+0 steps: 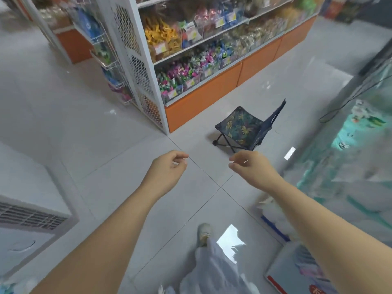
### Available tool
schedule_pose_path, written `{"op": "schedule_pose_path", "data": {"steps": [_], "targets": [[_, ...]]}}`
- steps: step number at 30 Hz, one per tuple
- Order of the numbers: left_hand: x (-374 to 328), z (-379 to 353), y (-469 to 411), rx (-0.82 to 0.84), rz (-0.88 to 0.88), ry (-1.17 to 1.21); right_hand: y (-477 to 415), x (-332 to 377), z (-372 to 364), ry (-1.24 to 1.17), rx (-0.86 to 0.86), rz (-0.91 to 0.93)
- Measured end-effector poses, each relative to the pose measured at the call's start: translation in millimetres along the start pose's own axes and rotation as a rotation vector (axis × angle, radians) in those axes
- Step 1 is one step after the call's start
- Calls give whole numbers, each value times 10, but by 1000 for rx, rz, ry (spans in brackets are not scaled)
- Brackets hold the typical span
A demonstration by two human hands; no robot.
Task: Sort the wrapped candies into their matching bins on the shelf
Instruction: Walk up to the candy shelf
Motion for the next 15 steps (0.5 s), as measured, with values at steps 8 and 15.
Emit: {"op": "schedule_pose_path", "data": {"steps": [8,15], "targets": [[-254,33,-1259,40,28,12,-1243,251,368,1,17,19],[-373,321,-2233,21,22,68,-2175,538,539,-49,22,18]]}}
Point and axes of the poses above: each hand's wrist, its own y-axis away from the middle knuckle, its own z-axis out of the back of the hand, x = y × z, the point moved 3 cm from there along -y, towards the middle knuckle, and after that the axes turned 5 degrees about -z, right-handed, at the moved point
